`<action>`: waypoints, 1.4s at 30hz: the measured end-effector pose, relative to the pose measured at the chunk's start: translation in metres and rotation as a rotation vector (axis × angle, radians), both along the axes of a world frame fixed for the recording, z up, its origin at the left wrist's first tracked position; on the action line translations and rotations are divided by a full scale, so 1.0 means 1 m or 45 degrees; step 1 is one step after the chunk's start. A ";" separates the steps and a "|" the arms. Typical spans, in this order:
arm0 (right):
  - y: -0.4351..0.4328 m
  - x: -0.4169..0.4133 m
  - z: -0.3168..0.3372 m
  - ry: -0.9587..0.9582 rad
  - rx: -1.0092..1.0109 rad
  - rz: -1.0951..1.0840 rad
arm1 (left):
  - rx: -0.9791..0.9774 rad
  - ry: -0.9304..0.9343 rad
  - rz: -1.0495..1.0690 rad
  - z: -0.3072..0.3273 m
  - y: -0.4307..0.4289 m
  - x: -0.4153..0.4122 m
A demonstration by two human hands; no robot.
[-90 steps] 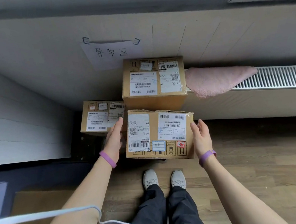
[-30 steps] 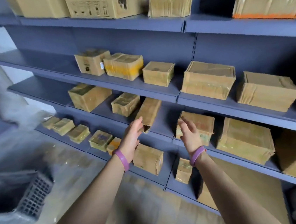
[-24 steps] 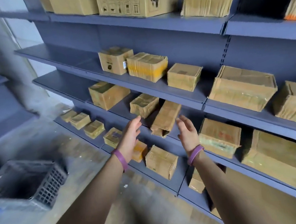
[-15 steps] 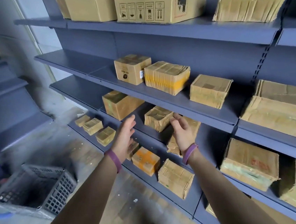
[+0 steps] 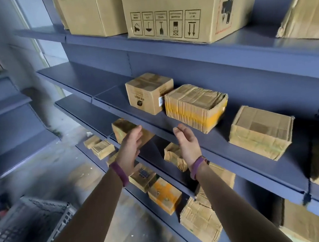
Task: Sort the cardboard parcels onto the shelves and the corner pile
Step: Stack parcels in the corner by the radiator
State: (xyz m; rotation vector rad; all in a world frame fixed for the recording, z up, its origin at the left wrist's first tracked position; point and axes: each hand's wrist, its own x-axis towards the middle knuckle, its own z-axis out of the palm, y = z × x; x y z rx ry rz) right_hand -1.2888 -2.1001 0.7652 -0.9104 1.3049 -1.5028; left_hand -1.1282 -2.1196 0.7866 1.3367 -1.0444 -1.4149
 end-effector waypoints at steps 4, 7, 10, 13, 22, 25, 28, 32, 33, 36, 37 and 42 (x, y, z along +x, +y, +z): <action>-0.020 0.025 -0.021 -0.014 0.085 0.093 | 0.045 -0.013 0.039 -0.016 -0.024 0.016; -0.032 0.047 -0.038 0.134 0.149 0.165 | 0.065 -0.033 0.040 -0.033 -0.037 0.035; -0.046 0.067 -0.046 0.210 0.179 0.241 | 0.140 -0.056 0.050 -0.052 -0.057 0.060; -0.064 0.087 -0.062 0.216 0.237 0.272 | 0.184 -0.074 0.050 -0.070 -0.083 0.086; -0.125 0.177 -0.104 0.274 0.386 -0.001 | 0.248 -0.134 -0.121 -0.110 -0.170 0.175; -0.137 0.207 -0.111 0.273 0.473 -0.092 | 0.275 -0.174 -0.209 -0.115 -0.191 0.204; -0.147 0.225 -0.117 0.232 0.536 -0.178 | 0.310 -0.165 -0.306 -0.123 -0.213 0.225; -0.166 0.237 -0.125 0.206 0.598 -0.223 | 0.364 -0.163 -0.359 -0.132 -0.243 0.237; -0.171 0.237 -0.129 0.206 0.606 -0.236 | 0.382 -0.165 -0.362 -0.136 -0.250 0.237; -0.184 0.234 -0.139 0.190 0.630 -0.273 | 0.444 -0.173 -0.354 -0.148 -0.266 0.234; -0.188 0.231 -0.143 0.182 0.642 -0.263 | 0.452 -0.177 -0.345 -0.152 -0.270 0.232; -0.219 0.212 -0.162 0.152 0.671 -0.226 | 0.441 -0.230 -0.293 -0.164 -0.298 0.222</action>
